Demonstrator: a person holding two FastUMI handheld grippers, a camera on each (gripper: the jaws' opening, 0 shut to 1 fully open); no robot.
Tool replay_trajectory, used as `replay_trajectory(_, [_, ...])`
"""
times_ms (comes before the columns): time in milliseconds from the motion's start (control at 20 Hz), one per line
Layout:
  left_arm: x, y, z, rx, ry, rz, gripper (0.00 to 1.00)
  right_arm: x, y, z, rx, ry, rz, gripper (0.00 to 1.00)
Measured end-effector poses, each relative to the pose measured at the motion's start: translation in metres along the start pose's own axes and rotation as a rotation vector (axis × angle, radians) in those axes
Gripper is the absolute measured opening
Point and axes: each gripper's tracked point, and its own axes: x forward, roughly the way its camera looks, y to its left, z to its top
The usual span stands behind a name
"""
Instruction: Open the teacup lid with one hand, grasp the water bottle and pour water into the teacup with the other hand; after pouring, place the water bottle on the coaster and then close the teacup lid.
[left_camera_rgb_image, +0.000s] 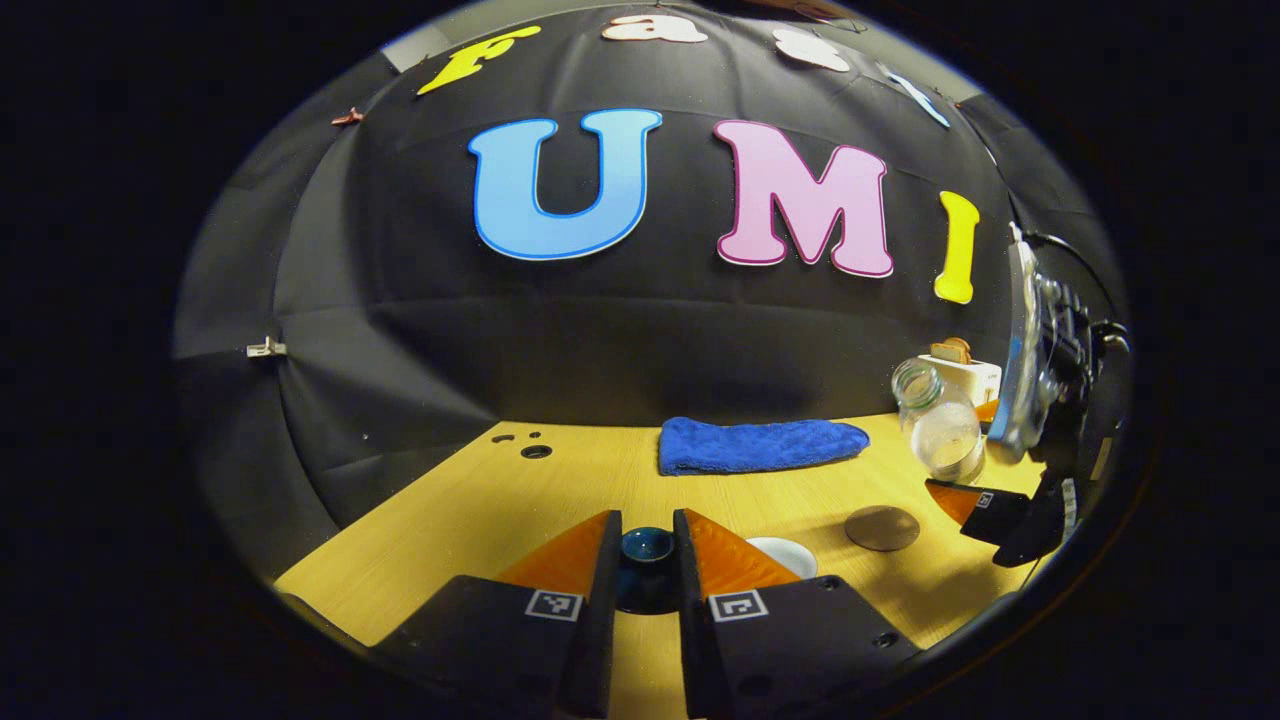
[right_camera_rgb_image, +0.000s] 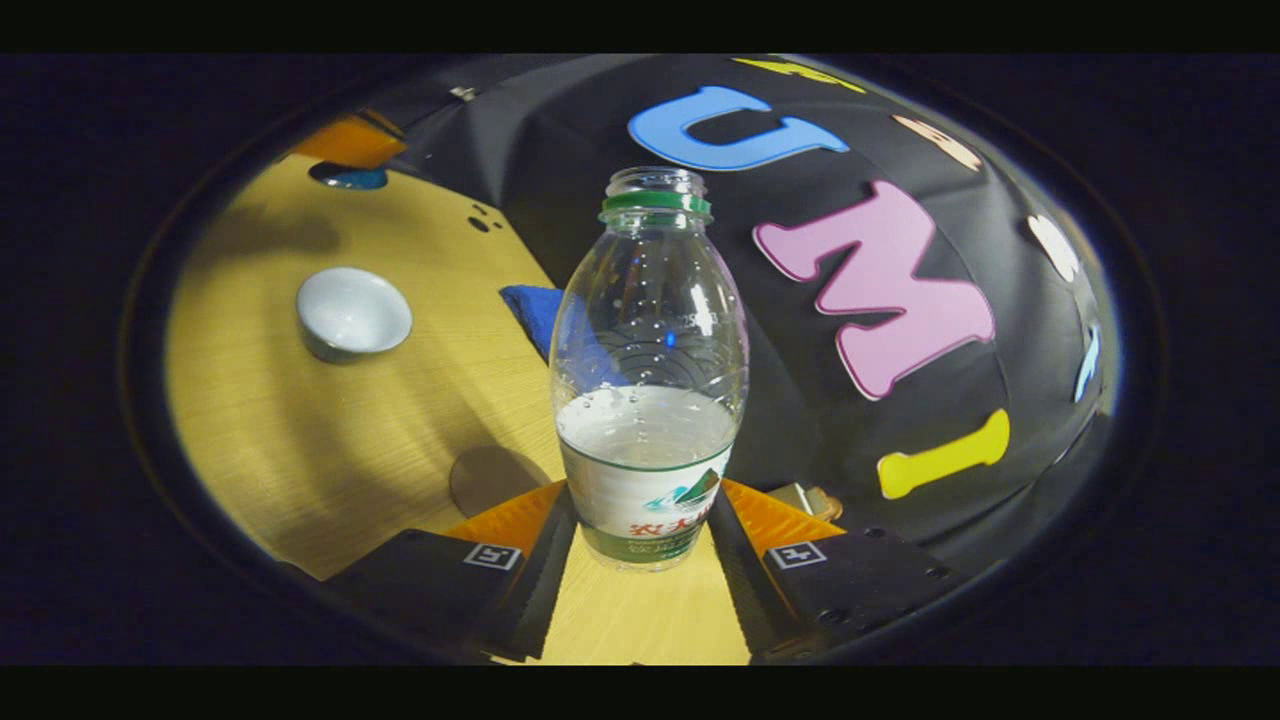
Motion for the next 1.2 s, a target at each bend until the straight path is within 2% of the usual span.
replay_trajectory(50, [-0.002, 0.001, -0.002, -0.007, 0.003, 0.003, 0.28, 0.003, 0.0, 0.001, -0.044, -0.006, -0.006, 0.74])
replay_trajectory(100, [-0.004, 0.002, -0.005, -0.01, 0.006, 0.008, 0.31, 0.004, -0.001, 0.003, -0.085, -0.008, -0.015, 0.74])
replay_trajectory(200, [-0.007, 0.005, -0.009, -0.013, 0.011, 0.016, 0.31, 0.01, 0.0, 0.007, -0.153, -0.01, -0.023, 0.74])
replay_trajectory(250, [-0.008, 0.006, -0.01, -0.016, 0.014, 0.019, 0.28, 0.012, 0.0, 0.01, -0.184, -0.012, -0.028, 0.74])
replay_trajectory(350, [-0.008, 0.008, -0.014, -0.026, 0.02, 0.026, 0.28, 0.016, 0.001, 0.011, -0.249, -0.014, -0.036, 0.74])
replay_trajectory(400, [-0.009, 0.01, -0.016, -0.031, 0.023, 0.03, 0.31, 0.019, 0.001, 0.012, -0.276, -0.011, -0.037, 0.77])
replay_trajectory(450, [-0.01, 0.011, -0.017, -0.034, 0.024, 0.034, 0.31, 0.017, -0.001, 0.012, -0.295, -0.011, -0.037, 0.74])
replay_trajectory(650, [-0.011, 0.015, -0.02, -0.035, 0.026, 0.042, 0.31, 0.023, 0.0, 0.013, -0.368, -0.005, -0.032, 0.74])
replay_trajectory(700, [-0.011, 0.016, -0.02, -0.034, 0.025, 0.043, 0.31, 0.025, 0.0, 0.014, -0.393, -0.007, -0.037, 0.71])
replay_trajectory(750, [-0.011, 0.016, -0.021, -0.032, 0.026, 0.045, 0.31, 0.03, 0.0, 0.016, -0.417, -0.013, -0.044, 0.74])
replay_trajectory(800, [-0.01, 0.016, -0.021, -0.032, 0.025, 0.045, 0.31, 0.033, -0.001, 0.019, -0.444, -0.017, -0.049, 0.71])
replay_trajectory(950, [-0.01, 0.015, -0.022, -0.038, 0.029, 0.046, 0.32, 0.038, -0.002, 0.022, -0.514, -0.028, -0.052, 0.71])
replay_trajectory(1000, [-0.01, 0.015, -0.023, -0.039, 0.028, 0.046, 0.31, 0.04, -0.002, 0.022, -0.529, -0.029, -0.054, 0.74])
replay_trajectory(1200, [-0.008, 0.016, -0.024, -0.043, 0.03, 0.044, 0.31, 0.039, -0.007, 0.022, -0.603, -0.045, -0.07, 0.74])
